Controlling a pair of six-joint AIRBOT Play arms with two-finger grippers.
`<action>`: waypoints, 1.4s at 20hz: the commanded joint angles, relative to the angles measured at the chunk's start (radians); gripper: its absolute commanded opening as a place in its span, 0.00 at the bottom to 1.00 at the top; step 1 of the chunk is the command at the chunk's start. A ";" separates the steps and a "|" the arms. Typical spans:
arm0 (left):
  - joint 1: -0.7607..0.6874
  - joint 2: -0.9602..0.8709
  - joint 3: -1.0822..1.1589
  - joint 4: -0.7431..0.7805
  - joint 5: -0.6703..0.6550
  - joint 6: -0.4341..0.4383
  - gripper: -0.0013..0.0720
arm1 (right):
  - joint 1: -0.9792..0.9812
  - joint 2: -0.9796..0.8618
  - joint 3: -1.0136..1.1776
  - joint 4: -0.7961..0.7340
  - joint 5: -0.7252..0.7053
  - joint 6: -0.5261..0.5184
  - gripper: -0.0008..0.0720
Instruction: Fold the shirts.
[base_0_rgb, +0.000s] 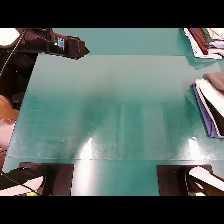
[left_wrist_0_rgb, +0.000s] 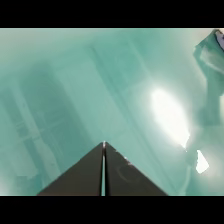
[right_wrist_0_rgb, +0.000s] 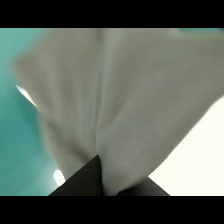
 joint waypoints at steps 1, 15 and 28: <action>0.000 0.000 0.001 0.000 -0.006 0.006 0.05 | -0.159 0.090 -0.196 -0.013 0.053 0.003 0.05; 0.000 0.000 0.001 0.008 0.003 0.006 0.05 | 0.172 0.119 -0.050 0.262 -0.050 0.003 0.84; 0.000 0.000 0.001 0.008 0.057 0.005 0.05 | 0.906 -0.141 0.263 0.251 -0.031 0.000 0.04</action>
